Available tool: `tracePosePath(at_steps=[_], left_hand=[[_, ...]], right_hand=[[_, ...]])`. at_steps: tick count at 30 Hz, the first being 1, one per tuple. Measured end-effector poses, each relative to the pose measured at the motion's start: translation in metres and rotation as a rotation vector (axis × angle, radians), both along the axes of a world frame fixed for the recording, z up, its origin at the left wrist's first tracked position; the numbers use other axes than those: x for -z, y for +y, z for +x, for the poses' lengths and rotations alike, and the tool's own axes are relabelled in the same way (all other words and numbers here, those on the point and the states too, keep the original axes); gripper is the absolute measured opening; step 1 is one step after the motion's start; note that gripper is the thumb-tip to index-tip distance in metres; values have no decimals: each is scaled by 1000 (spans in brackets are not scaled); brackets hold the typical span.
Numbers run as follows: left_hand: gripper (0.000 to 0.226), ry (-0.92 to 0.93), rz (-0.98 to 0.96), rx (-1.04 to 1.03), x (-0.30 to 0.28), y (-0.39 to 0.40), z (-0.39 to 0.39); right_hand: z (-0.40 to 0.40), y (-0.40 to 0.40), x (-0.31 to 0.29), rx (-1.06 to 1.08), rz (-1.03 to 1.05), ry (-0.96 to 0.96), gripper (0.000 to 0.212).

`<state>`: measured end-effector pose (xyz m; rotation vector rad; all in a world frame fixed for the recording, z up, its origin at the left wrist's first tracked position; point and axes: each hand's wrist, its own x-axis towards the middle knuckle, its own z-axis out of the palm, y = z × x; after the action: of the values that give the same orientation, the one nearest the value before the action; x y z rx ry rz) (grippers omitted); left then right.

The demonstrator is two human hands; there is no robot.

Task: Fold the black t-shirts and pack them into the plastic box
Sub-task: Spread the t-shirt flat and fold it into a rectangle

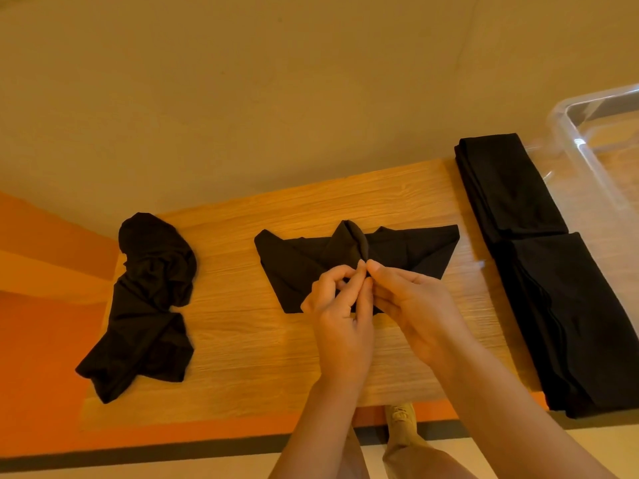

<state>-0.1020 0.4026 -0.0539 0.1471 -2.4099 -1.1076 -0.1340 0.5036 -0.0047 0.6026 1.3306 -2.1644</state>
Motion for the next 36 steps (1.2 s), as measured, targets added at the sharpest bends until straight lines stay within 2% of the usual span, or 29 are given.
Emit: tracePosePath(at_steps=[3, 6, 11, 14, 17, 20, 22, 24, 26, 29, 32, 36], left_hand=[[25, 15, 42, -45, -2, 2, 0], [27, -6, 10, -80, -3, 3, 0], [39, -122, -12, -43, -5, 1, 4], [18, -227, 205, 26, -10, 2, 6], [33, -397, 504, 62, -20, -1, 7], [28, -476, 617, 12, -31, -16, -2], [23, -510, 534, -38, -33, -33, -25], [20, -642, 291, -41, -29, -49, -60], [28, -822, 67, 28, -22, -59, -97], [33, -988, -65, 185, -13, -58, -142], [17, -1050, -237, 298, -9, -54, -172], [25, -1052, -451, 330, -7, -51, -192]], right_hand=[[0, -2, 3, -8, -43, -31, 32], [0, -3, 6, -5, -94, -81, 30], [-4, -3, 8, 5, -122, -126, 32], [-7, -3, 10, 9, -134, -160, 33], [-8, -4, 12, 13, -136, -164, 33], [-6, -4, 13, 14, -36, -129, 29], [-4, -3, 11, -20, 133, -60, 24], [0, -5, 6, -35, 256, 17, 14], [4, -8, 3, -24, 314, 78, 8], [7, -14, 2, -11, 397, 137, 7], [9, -19, 3, 8, 444, 172, 8], [10, -17, 0, 38, 440, 198, 9]])
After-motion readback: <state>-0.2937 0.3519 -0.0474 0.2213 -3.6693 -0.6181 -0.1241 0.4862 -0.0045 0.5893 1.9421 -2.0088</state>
